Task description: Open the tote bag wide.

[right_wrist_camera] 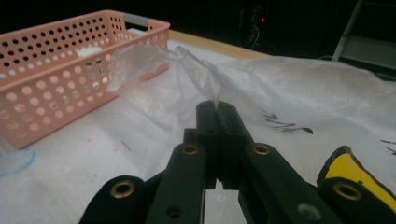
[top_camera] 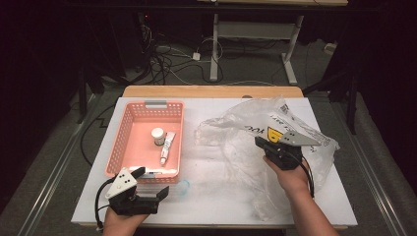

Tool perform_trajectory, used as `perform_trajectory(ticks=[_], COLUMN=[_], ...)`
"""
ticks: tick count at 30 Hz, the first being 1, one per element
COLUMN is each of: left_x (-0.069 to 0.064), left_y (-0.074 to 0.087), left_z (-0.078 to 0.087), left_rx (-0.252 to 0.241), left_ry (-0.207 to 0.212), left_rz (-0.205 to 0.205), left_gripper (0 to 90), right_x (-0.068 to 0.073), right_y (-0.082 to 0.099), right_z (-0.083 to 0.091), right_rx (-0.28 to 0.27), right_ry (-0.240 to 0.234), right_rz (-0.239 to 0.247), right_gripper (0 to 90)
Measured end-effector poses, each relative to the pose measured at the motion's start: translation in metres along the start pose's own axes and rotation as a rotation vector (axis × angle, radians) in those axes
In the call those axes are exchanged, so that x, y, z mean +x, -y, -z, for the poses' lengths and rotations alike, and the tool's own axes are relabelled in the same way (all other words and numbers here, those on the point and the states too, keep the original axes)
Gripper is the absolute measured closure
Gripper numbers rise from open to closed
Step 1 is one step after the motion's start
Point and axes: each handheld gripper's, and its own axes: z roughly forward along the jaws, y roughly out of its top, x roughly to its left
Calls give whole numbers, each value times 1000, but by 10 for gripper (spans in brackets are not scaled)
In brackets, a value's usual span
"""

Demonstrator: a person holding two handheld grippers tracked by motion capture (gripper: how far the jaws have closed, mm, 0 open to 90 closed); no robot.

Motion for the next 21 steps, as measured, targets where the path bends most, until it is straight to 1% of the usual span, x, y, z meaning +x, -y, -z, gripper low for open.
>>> perform_trajectory(ticks=[3,6,7,8,10,12,15,21], left_x=[0,0,0,0,0,1,1,3], left_y=[0,0,1,1,0,-1,-1,-6], left_z=[0,1,2,2,1,0,-1,-3], left_rx=[-2,-13,-18,-26,-33,-32,-45,-28], left_ry=[1,-6,-6,2,4,16,8,13], left_rz=[-8,-12,-6,3,11,21,15,3], left_gripper=[0,0,0,0,0,0,0,0], right_x=[-1,-2,-3,-3,-3,-3,-1,1], right_y=[-6,-12,-13,-14,-15,-14,-13,-12], right_z=[7,13,14,16,17,17,16,14], right_rx=[-41,-72,-82,-90,-102,-101,-96,-87], right_ry=[11,17,17,18,16,15,14,10], right_rz=[-10,-4,0,0,-7,3,4,13], right_gripper=[900,900,900,900,900,900,900,900])
